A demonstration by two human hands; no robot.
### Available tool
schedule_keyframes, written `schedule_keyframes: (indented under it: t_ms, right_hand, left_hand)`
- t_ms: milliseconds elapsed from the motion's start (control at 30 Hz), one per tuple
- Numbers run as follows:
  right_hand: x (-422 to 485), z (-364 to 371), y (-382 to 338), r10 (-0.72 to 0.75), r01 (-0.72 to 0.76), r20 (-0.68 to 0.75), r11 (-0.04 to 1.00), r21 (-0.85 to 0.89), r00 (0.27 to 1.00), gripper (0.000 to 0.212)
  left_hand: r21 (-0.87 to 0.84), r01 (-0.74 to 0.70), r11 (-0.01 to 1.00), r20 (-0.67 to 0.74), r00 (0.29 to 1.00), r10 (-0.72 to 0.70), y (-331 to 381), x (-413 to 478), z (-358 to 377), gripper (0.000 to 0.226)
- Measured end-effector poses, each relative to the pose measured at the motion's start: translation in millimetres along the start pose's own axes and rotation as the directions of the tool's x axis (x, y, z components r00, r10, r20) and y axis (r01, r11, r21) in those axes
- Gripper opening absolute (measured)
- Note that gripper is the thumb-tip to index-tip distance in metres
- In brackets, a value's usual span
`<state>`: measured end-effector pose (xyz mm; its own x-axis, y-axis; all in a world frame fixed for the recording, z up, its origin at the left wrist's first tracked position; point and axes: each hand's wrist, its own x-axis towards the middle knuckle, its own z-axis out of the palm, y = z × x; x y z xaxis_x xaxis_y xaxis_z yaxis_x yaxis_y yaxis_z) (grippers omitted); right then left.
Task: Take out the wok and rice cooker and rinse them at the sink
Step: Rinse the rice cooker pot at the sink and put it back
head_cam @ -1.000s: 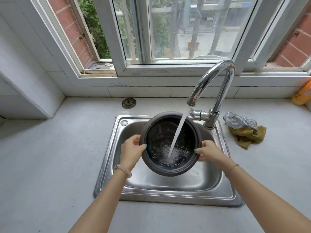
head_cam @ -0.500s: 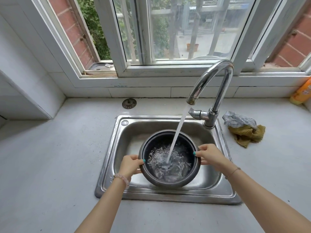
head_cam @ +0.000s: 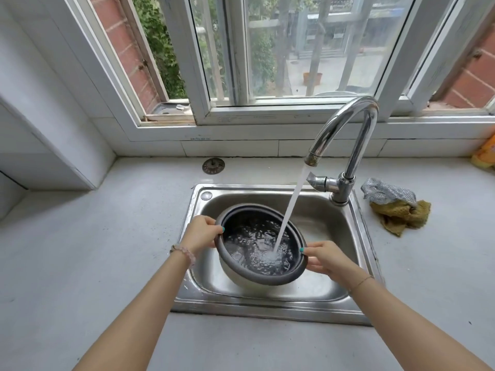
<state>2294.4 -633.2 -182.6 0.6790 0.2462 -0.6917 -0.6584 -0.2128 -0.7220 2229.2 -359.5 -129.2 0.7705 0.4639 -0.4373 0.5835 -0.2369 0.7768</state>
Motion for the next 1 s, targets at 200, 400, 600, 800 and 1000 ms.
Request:
schedule_keyframes:
  t_ms: [200,400,600,800,1000]
  right_hand:
    - [-11,22,15,0.114,-0.116,0.018,0.981,0.154,0.993,0.010]
    - [-6,78,42,0.263,-0.283,0.107,0.916,0.286,0.959,0.033]
    - [-17,133,32,0.279,-0.346,0.207,0.803,0.485,0.938,0.036]
    - [-21,176,22,0.323,-0.493,0.374,0.602,0.628,0.870,0.019]
    - [-33,207,6,0.349,-0.627,0.521,0.401,0.668,0.779,0.027]
  left_hand:
    - [0.030,0.028,0.999,-0.047,0.999,-0.026,7,2,-8,0.016]
    - [0.187,-0.083,0.979,-0.034,0.995,0.091,44,13,-25,0.008]
    - [0.470,-0.207,0.858,-0.011,0.971,0.240,86,20,-39,0.024]
    - [0.463,-0.289,0.838,0.021,0.949,0.316,114,23,-44,0.029]
    - [0.382,-0.317,0.868,0.140,0.949,0.284,134,12,-36,0.032]
